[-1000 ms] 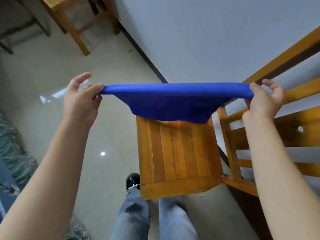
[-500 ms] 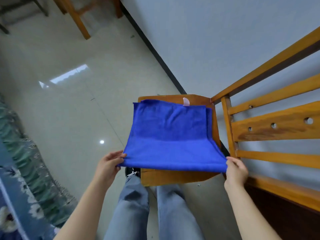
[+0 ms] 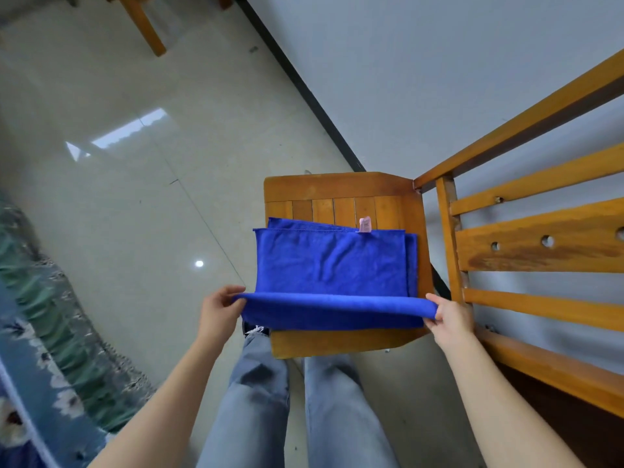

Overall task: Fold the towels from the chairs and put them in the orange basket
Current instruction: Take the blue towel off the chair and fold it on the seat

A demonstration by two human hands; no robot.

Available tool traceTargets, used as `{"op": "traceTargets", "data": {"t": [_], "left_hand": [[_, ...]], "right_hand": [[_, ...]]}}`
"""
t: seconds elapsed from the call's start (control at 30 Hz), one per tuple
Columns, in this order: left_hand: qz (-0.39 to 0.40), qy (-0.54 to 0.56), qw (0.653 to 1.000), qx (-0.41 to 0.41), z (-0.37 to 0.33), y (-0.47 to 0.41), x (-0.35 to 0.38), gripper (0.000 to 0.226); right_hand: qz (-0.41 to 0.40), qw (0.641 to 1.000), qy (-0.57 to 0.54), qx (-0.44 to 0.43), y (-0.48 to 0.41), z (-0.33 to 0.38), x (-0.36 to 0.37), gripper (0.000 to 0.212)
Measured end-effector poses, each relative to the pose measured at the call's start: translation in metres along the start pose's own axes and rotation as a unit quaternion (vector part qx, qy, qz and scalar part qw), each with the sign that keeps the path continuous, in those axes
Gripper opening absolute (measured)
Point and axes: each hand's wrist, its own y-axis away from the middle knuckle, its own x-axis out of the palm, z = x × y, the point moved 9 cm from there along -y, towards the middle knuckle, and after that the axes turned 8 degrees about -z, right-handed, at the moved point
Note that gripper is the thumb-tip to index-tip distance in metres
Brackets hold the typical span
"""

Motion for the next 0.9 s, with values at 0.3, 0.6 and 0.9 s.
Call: {"op": "traceTargets", "data": {"t": [0.3, 0.6, 0.9], "left_hand": [[-0.015, -0.002, 0.997, 0.082, -0.065, -0.057, 0.027, 0.015], [-0.043, 0.068, 0.993, 0.088, -0.108, -0.102, 0.055, 0.027], [0.039, -0.324, 0.929, 0.176, -0.041, -0.062, 0.111, 0.063]], "right_hand": [[0.047, 0.997, 0.001, -0.068, -0.022, 0.038, 0.05, 0.032], [0.066, 0.995, -0.026, -0.073, -0.05, 0.067, 0.095, 0.047], [0.0, 0.77, 0.463, -0.44, -0.019, 0.047, 0.114, 0.053]]}}
